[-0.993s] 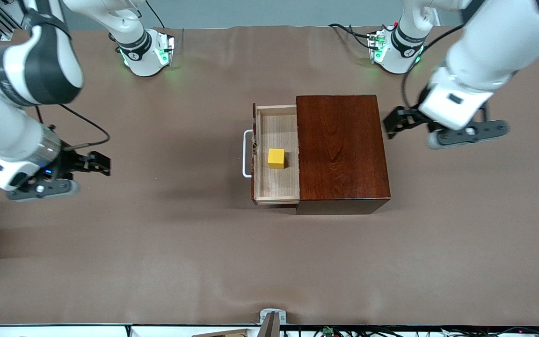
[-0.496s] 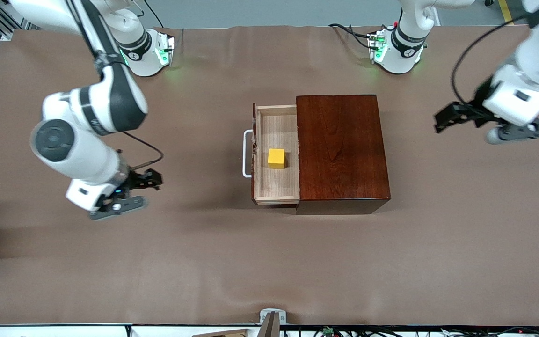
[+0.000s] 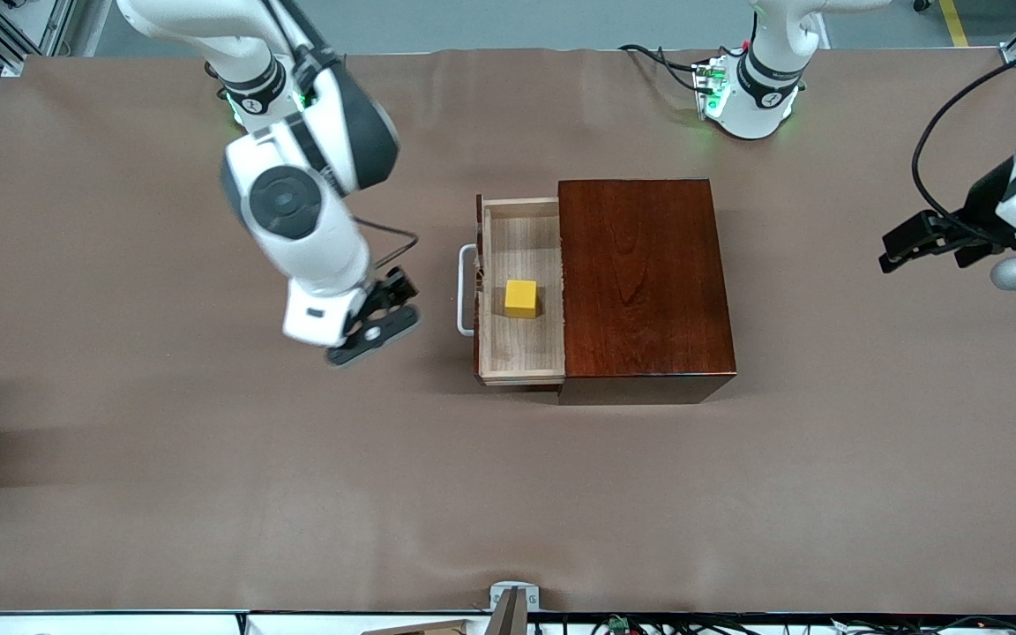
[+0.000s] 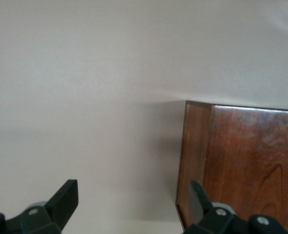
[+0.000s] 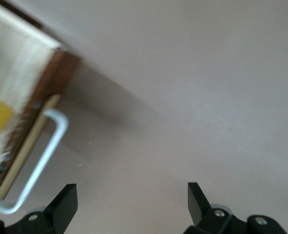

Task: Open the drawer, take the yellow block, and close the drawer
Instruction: 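Move the right gripper over the yellow cube in the drawer, then lower the right gripper and grasp the yellow cube, then lift the cube out with the right gripper while the left gripper approaches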

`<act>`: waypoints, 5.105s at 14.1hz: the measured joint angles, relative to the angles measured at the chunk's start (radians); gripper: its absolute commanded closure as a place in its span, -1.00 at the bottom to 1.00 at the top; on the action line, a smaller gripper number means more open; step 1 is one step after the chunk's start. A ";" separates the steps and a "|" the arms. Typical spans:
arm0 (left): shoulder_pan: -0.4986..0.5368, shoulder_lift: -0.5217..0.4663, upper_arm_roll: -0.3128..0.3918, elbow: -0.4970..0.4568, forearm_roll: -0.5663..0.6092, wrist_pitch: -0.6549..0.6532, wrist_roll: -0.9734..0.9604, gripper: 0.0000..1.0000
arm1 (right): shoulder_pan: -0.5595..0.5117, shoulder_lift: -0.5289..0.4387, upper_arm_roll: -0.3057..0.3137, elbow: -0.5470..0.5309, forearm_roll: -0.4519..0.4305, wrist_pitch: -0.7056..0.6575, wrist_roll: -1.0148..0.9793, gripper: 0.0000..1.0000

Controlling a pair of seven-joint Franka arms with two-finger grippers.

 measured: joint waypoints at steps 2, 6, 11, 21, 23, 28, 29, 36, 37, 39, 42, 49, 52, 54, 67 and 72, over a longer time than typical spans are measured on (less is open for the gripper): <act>-0.001 0.009 -0.005 -0.001 0.000 0.027 0.000 -1.00 | 0.011 -0.004 0.020 0.005 0.001 -0.003 -0.091 -1.00; -0.004 0.013 -0.011 -0.001 0.000 0.036 0.000 -1.00 | 0.012 -0.015 0.079 0.006 0.003 -0.021 -0.200 -1.00; -0.002 0.019 -0.010 -0.002 0.000 0.046 0.000 -1.00 | 0.039 -0.007 0.112 0.001 0.002 0.078 -0.266 -1.00; 0.002 0.029 -0.008 -0.002 0.000 0.069 0.085 -1.00 | 0.157 0.145 0.113 0.004 -0.076 0.269 -0.607 -1.00; 0.002 0.029 -0.008 -0.002 0.000 0.069 0.085 -1.00 | 0.192 0.173 0.113 0.025 -0.095 0.275 -0.604 -1.00; 0.002 0.029 -0.008 -0.002 0.000 0.069 0.085 -1.00 | 0.198 0.215 0.105 0.056 -0.098 0.282 -0.599 -1.00; 0.002 0.029 -0.008 -0.002 0.000 0.069 0.085 -1.00 | 0.198 0.222 0.105 0.057 -0.099 0.290 -0.596 -1.00; 0.002 0.029 -0.008 -0.004 0.000 0.069 0.085 -1.00 | 0.203 0.228 0.106 0.059 -0.115 0.295 -0.592 -1.00; 0.002 0.029 -0.008 -0.004 0.000 0.069 0.085 -1.00 | 0.204 0.228 0.106 0.059 -0.116 0.295 -0.588 -1.00; 0.002 0.029 -0.008 -0.004 0.000 0.069 0.085 -1.00 | 0.205 0.229 0.106 0.059 -0.117 0.295 -0.577 -0.37; 0.002 0.032 -0.008 -0.005 0.000 0.069 0.085 -1.00 | 0.205 0.231 0.106 0.059 -0.118 0.295 -0.573 0.68; 0.002 0.033 -0.008 -0.005 0.000 0.069 0.085 -1.00 | 0.204 0.232 0.102 0.067 -0.119 0.295 -0.570 1.00; 0.002 0.033 -0.008 -0.005 0.000 0.069 0.085 -1.00 | 0.196 0.229 0.095 0.087 -0.119 0.277 -0.573 1.00; 0.002 0.033 -0.008 -0.005 0.000 0.069 0.085 -1.00 | 0.181 0.217 0.092 0.096 -0.119 0.253 -0.573 1.00; 0.002 0.033 -0.008 -0.005 0.000 0.069 0.085 -1.00 | 0.132 0.161 0.092 0.127 -0.043 0.211 -0.533 1.00; 0.000 0.033 -0.010 -0.005 0.000 0.069 0.085 -1.00 | 0.029 0.098 0.087 0.136 0.035 0.144 -0.521 1.00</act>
